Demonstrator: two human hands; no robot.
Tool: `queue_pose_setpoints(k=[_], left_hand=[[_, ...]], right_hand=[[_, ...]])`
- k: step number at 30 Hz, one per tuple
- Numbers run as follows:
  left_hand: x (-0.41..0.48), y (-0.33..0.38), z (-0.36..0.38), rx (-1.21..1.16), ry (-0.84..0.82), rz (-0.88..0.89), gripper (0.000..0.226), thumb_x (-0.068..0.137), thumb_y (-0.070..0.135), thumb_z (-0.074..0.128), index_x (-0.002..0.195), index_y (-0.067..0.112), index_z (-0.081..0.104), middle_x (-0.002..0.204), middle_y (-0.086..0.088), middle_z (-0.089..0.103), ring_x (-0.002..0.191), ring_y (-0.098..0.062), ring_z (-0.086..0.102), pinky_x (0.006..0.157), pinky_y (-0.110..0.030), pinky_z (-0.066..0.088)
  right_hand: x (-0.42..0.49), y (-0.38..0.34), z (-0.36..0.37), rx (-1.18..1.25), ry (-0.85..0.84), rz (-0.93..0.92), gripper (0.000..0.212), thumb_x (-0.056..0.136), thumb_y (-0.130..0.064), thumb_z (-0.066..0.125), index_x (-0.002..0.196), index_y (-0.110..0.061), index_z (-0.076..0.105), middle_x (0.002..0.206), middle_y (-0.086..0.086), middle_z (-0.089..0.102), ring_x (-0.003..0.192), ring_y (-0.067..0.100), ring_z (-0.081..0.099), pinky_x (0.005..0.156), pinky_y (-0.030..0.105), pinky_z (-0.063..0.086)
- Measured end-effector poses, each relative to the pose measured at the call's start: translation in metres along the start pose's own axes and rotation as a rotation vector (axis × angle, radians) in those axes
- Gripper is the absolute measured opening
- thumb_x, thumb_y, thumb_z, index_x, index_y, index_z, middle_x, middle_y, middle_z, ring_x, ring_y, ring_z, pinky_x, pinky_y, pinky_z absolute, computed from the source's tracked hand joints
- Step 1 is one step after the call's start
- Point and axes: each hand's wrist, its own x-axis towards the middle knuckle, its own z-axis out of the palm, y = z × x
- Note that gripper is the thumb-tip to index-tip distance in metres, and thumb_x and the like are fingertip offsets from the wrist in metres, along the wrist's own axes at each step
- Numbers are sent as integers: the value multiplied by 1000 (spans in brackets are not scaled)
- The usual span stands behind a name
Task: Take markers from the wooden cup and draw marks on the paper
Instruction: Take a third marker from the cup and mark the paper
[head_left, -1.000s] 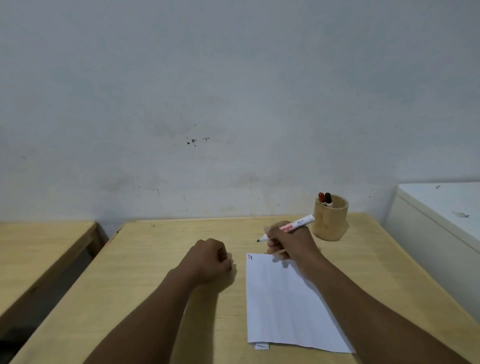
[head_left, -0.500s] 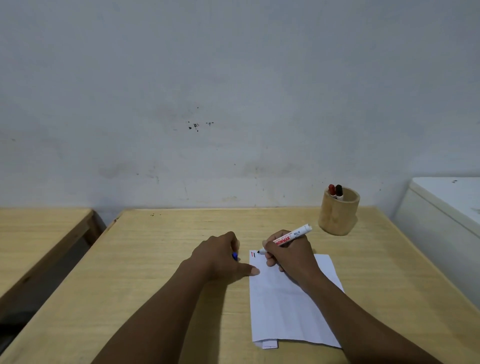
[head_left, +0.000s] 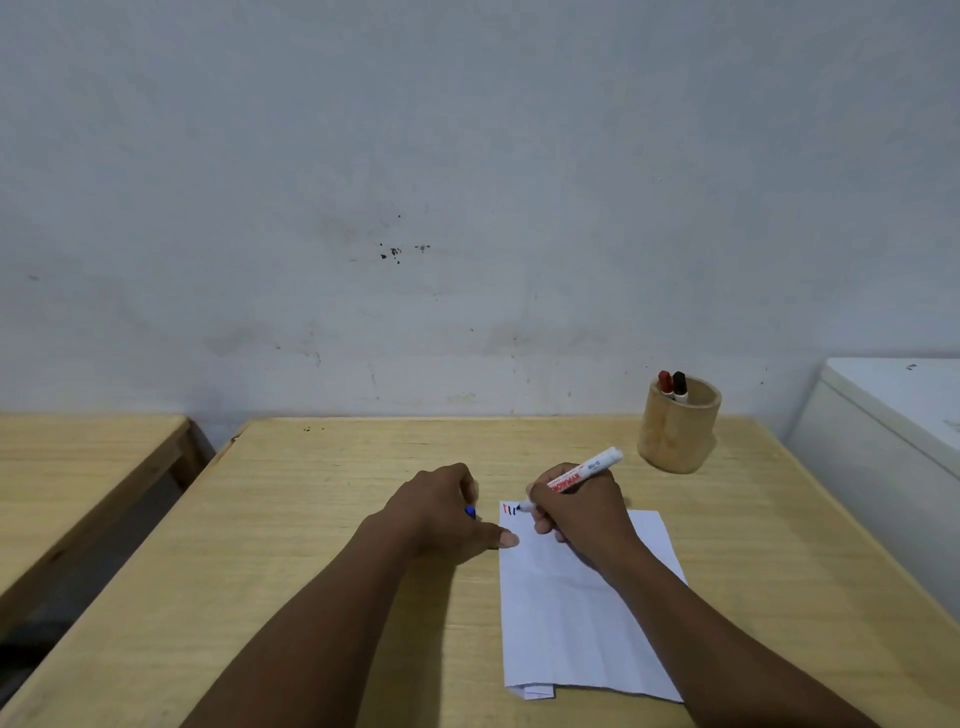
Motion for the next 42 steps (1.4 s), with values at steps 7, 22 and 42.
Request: queue_pose_setpoints(k=[7, 22, 42], left_hand=[[-5, -10, -23, -273, 32, 81, 10, 84, 13, 76, 74, 14, 75, 63, 16, 74, 63, -6, 64, 63, -21, 49], [-2, 130, -26, -1254, -122, 211, 22, 91, 27, 74, 97, 5, 74, 80, -4, 71, 69, -18, 68, 68, -28, 53], [7, 185, -4, -1095, 146, 258, 20, 87, 25, 80, 83, 6, 78, 68, -4, 68, 61, -16, 65, 63, -27, 51]], right_hand=[[8, -39, -27, 601, 148, 164, 14, 89, -12, 69, 78, -7, 63, 60, 8, 60, 40, 11, 51, 39, 20, 31], [-16, -103, -101, 621, 76, -63, 20, 90, -21, 72, 91, 0, 73, 75, 10, 76, 58, 16, 70, 51, 25, 47], [-1, -89, -122, 542, 66, 12, 59, 60, -62, 86, 87, -11, 73, 63, 1, 54, 50, 13, 41, 47, 26, 28]])
